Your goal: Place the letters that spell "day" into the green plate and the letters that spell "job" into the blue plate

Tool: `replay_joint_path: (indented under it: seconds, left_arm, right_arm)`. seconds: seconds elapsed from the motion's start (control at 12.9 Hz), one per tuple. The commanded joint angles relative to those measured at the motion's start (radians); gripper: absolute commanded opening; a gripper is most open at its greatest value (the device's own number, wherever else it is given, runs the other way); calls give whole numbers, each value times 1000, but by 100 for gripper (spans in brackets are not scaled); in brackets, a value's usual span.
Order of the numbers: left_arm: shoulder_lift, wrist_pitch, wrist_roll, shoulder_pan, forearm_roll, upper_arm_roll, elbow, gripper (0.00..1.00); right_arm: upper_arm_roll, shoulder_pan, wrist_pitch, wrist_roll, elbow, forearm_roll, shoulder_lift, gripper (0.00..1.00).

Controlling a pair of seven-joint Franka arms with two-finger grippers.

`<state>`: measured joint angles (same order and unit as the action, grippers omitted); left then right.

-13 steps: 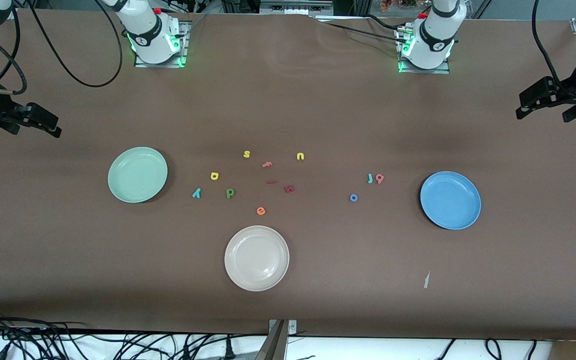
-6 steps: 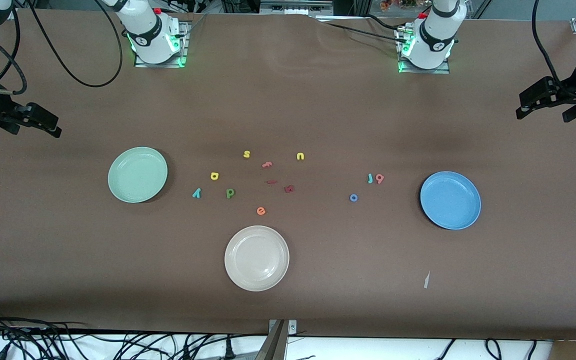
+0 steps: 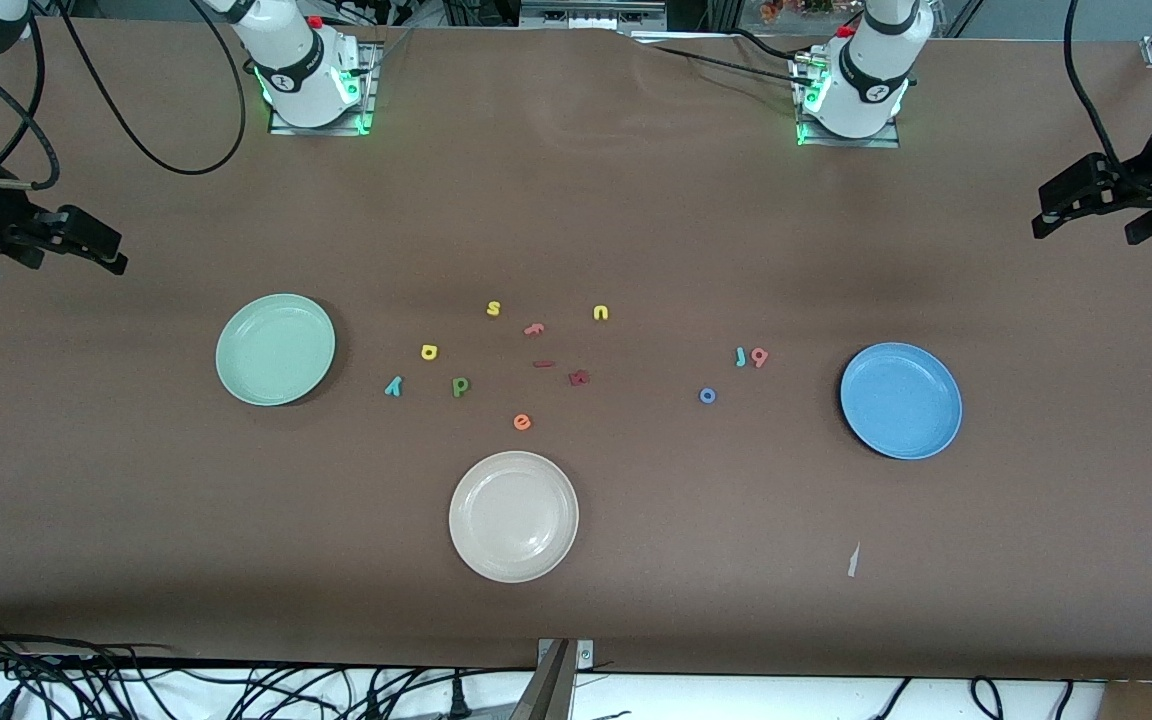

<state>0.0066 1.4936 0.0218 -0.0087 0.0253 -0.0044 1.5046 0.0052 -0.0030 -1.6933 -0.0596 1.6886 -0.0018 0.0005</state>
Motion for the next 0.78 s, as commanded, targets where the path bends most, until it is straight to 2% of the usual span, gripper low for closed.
replay_joint_path:
  seconds: [0.0, 0.08, 0.31, 0.7]
  left_arm:
    - [12, -7, 0, 7, 18, -2, -29, 100]
    - [12, -7, 0, 7, 18, -2, -29, 100]
    - [12, -7, 10, 12, 16, 3, -23, 100]
    - [18, -6, 15, 12, 13, 4, -29, 100]
  right_arm:
    - [4, 32, 52, 0, -9, 0, 29, 100]
    - [4, 32, 78, -3, -7, 5, 50, 100]
    - [4, 95, 40, -63, -6, 5, 108, 100]
    - [4, 254, -153, -406, 8, -3, 243, 100]
